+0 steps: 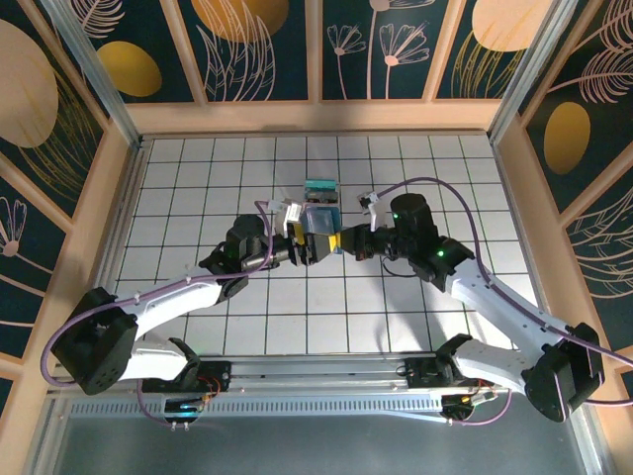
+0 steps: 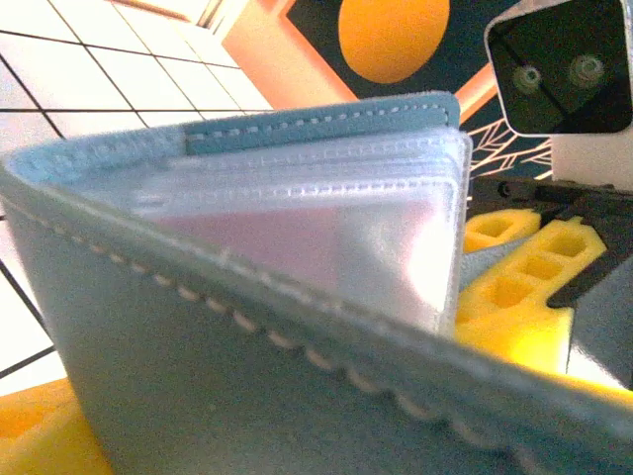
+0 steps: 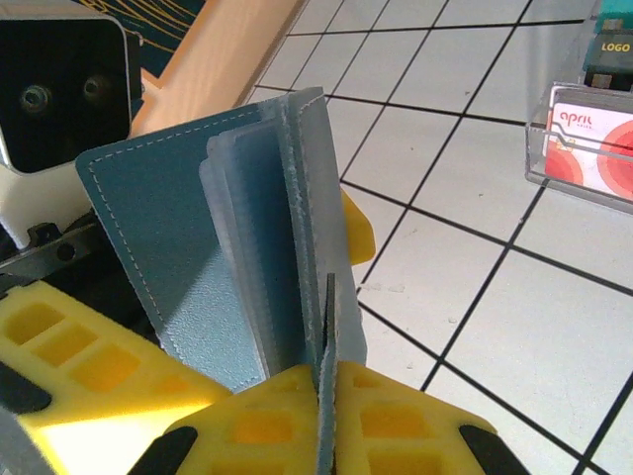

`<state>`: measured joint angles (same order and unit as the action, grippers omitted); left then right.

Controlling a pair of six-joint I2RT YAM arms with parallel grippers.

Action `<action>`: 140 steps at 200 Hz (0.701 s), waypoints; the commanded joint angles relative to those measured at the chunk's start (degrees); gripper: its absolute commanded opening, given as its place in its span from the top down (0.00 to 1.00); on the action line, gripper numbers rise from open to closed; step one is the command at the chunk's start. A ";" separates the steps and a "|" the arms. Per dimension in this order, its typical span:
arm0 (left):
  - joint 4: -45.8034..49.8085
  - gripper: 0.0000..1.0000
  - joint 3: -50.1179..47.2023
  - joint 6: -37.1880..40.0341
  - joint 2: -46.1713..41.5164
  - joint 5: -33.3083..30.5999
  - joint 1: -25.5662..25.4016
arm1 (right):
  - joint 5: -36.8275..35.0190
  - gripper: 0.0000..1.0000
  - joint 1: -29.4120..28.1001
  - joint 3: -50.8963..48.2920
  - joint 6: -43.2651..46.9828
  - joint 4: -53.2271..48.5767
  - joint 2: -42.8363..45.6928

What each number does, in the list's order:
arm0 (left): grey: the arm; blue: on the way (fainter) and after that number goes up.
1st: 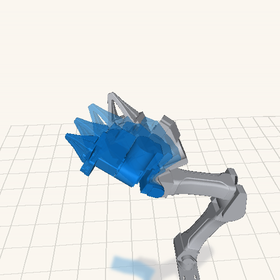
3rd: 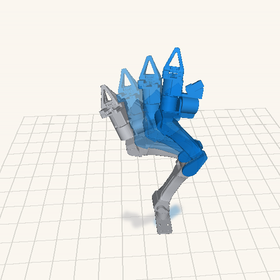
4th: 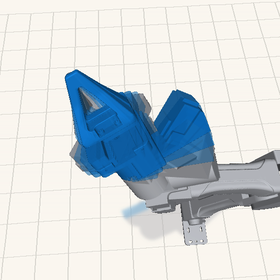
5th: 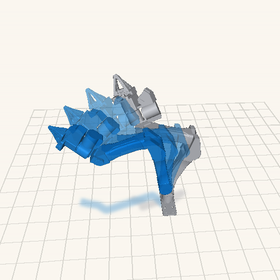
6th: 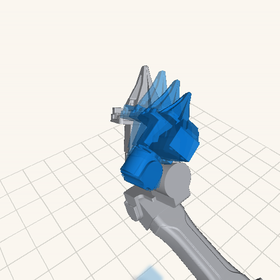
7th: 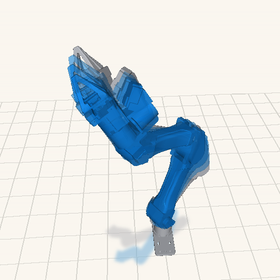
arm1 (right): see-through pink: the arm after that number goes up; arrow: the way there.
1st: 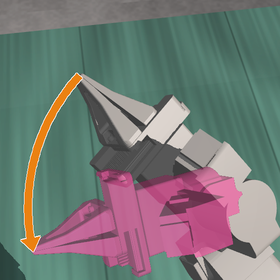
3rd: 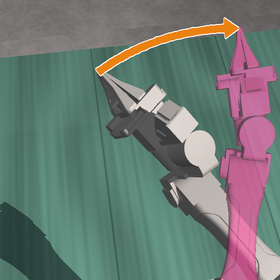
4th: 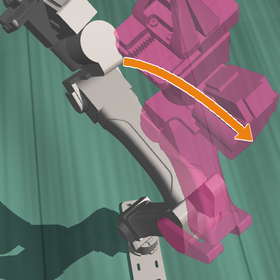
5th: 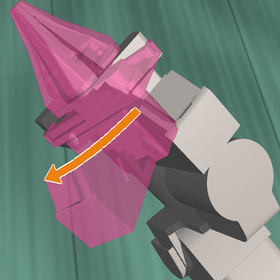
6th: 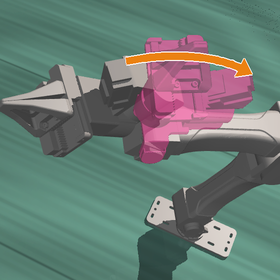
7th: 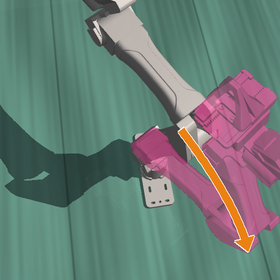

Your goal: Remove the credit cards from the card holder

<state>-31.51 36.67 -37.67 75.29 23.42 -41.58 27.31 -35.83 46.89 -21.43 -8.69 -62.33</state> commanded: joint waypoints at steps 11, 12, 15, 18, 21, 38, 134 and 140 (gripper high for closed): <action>1.36 0.14 0.75 0.58 -1.15 -1.92 -0.12 | -1.03 1.00 -0.43 2.32 0.69 0.62 1.09; 1.36 0.14 0.76 0.54 -1.17 -1.95 -0.14 | -1.03 1.00 -0.45 2.32 0.69 0.66 1.12; 1.44 0.14 0.70 0.60 -1.19 -2.10 -0.16 | -1.03 1.00 -0.46 2.32 0.69 0.73 1.15; 1.57 0.14 0.74 0.56 -1.12 -2.21 -0.12 | -1.00 1.00 -0.42 2.31 0.69 0.72 1.15; 1.62 0.14 0.70 0.58 -1.05 -2.34 -0.12 | -0.83 1.00 -0.46 2.32 0.69 0.79 1.22; 1.79 0.12 0.69 0.43 -0.95 -2.81 -0.15 | -0.59 1.00 -0.51 2.19 0.53 0.98 1.43; 2.21 0.21 0.97 0.23 -1.50 -3.38 -0.15 | -0.78 1.00 -0.52 2.13 0.85 1.15 1.77; 2.15 0.23 1.00 0.23 -1.55 -3.43 -0.17 | -0.69 1.00 -0.52 2.09 0.86 1.22 1.68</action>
<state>-29.69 36.67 -37.67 75.22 20.45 -41.58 26.81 -35.90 46.89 -21.32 -9.30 -61.76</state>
